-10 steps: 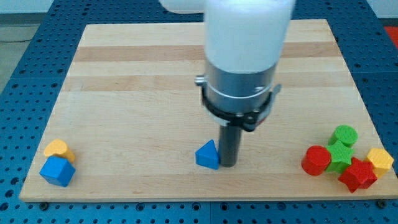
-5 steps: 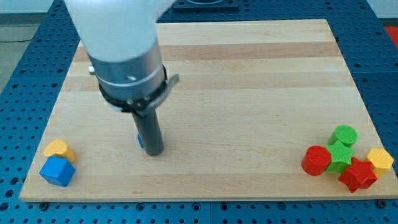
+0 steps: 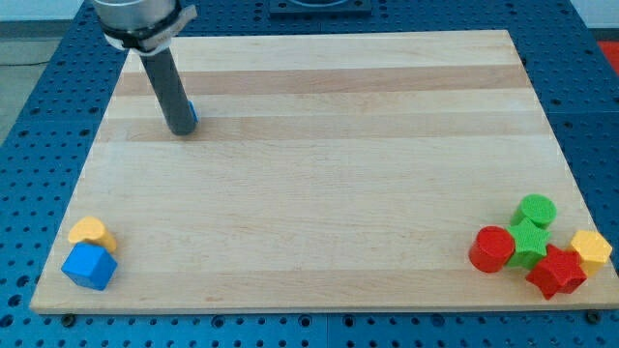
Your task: Move the blue triangle to the top left corner of the board
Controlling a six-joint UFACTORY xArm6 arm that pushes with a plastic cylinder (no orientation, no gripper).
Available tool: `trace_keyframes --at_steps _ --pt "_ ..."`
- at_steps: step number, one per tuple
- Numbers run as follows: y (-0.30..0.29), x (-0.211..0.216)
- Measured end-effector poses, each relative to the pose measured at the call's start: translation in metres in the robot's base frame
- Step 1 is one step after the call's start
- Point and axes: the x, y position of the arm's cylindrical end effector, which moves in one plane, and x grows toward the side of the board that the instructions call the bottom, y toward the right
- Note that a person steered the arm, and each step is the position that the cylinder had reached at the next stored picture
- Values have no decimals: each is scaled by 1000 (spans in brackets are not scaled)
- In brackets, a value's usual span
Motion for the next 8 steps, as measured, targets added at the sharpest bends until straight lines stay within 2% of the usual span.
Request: trace_keyframes --at_steps 4,5,6,8 --pt "-29 -120" --pt "-30 -123" --pt "-30 -108" --pt "-56 -100"
